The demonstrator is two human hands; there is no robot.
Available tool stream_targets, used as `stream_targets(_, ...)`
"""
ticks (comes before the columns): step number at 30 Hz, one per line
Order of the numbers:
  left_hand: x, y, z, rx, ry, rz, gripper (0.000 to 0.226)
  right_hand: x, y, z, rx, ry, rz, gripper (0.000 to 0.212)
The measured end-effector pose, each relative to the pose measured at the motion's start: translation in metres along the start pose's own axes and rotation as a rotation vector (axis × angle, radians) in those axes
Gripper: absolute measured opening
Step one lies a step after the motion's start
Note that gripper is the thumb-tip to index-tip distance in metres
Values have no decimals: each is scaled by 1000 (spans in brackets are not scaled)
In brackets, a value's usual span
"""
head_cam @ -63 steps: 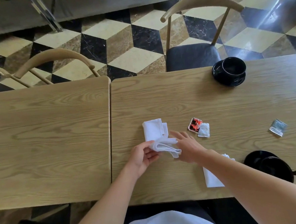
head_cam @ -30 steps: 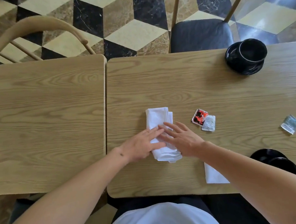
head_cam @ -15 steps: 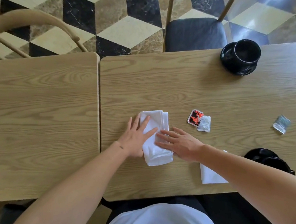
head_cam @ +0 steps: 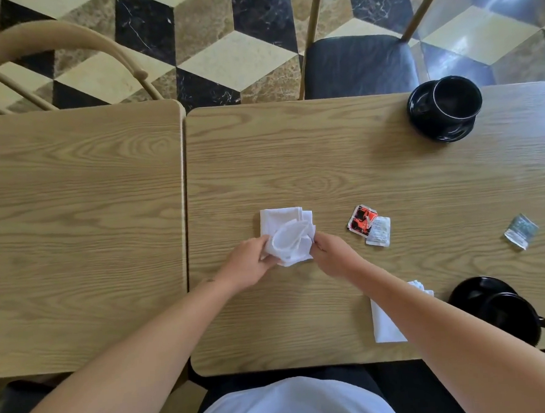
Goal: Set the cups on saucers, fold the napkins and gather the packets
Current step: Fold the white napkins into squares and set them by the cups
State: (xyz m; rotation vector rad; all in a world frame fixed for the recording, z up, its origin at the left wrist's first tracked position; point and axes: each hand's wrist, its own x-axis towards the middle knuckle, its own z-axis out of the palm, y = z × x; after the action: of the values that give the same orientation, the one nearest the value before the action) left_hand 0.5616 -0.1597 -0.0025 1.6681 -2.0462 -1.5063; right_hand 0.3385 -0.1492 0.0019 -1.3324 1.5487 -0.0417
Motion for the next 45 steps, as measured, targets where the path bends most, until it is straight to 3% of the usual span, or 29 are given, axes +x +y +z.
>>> stream_targets(2, 8, 4, -3, -179, -22, -175, 6, 1, -6, -4, 218, -31, 9, 21)
stream_targets(4, 15, 9, -7, -354, -27, -281, 17, 1, -9, -6, 435, -70, 7, 33)
stream_targets(7, 20, 14, -9, -444, 13, -339, 30, 4, -16, -6, 480, 18, 109, 23)
stream_targets(14, 37, 26, -2, -153, 164, -514, 43, 26, -24, 5, 190, 223, 286, 39)
stream_targets(21, 53, 29, 8, 0, 244, -650, 53, 41, -30, -2, 98, 247, 374, 50)
stream_targets(26, 59, 28, 8, 26, 242, -720, 67, 42, -36, -4, 18, 221, 333, 50)
stream_targets(34, 54, 35, 9, 277, 308, -602, 42, 43, -22, -6, -47, 337, 354, 40)
stream_targets(37, 46, 38, 11, 25, 366, -681, 34, 39, -27, 2, -19, 362, 379, 48)
stream_targets(40, 43, 40, 13, -567, 299, -818, 29, 37, -28, 1, 117, 313, 423, 49)
stream_targets(43, 39, 43, 7, -802, 208, -727, 18, 35, -23, -11, 246, 222, 438, 47)
stream_targets(45, 37, 52, -1, -1000, 146, -615, 27, 29, -19, -20, 336, 220, 417, 46)
